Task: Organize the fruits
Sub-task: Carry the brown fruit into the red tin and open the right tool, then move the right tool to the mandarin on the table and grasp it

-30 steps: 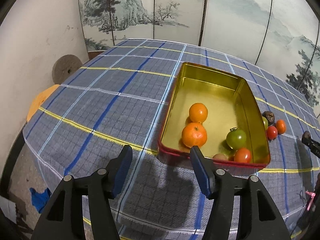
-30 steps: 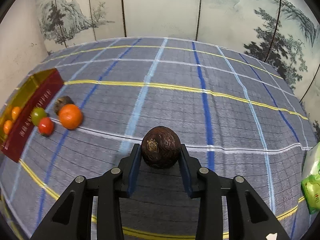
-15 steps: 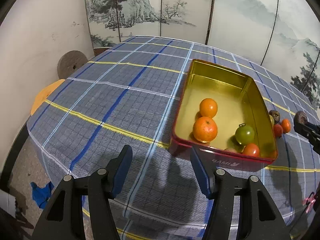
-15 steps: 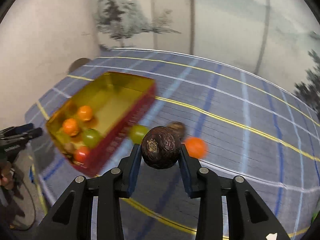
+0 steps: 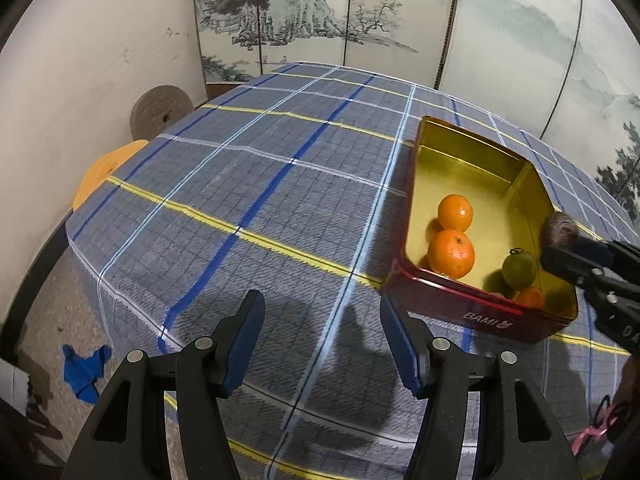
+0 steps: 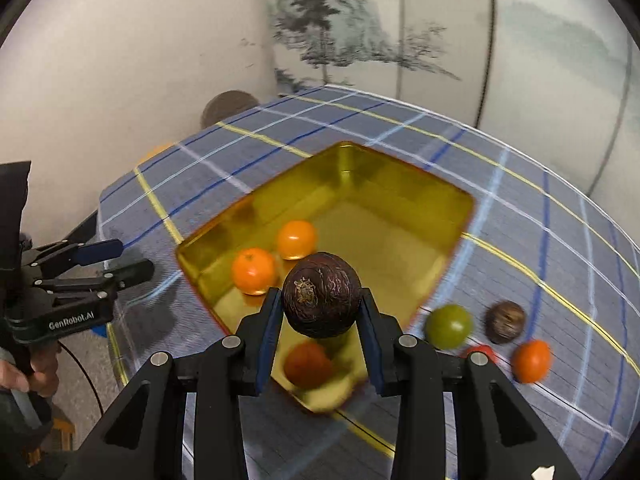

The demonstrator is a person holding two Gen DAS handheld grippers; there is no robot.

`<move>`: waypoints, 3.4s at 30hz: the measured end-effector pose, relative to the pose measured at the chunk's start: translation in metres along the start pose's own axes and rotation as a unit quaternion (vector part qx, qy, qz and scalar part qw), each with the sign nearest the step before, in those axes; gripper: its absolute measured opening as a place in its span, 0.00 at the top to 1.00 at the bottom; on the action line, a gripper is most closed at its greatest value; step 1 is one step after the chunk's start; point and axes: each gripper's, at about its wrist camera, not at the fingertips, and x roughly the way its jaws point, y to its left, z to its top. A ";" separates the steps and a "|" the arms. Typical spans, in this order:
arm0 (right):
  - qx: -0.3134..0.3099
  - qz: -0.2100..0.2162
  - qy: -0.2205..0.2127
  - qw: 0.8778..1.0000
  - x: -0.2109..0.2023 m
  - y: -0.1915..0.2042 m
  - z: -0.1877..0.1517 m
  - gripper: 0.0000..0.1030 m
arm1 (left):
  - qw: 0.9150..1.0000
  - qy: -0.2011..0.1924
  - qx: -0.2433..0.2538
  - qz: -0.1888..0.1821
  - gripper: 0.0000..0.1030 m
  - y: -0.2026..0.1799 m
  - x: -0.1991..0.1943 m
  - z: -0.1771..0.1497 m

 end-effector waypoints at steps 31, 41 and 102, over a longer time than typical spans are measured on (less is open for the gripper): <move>-0.014 0.007 0.041 0.999 0.043 0.026 0.005 0.65 | 1.000 -0.001 -0.010 0.004 0.41 0.012 -0.002 -0.001; 0.013 0.009 0.002 1.000 0.006 0.010 0.000 0.65 | 1.000 -0.005 0.009 -0.007 0.41 -0.006 -0.008 0.001; 0.189 -0.170 0.013 0.967 -0.032 -0.209 -0.110 0.66 | 0.968 0.036 0.188 -0.164 0.41 -0.246 0.008 0.014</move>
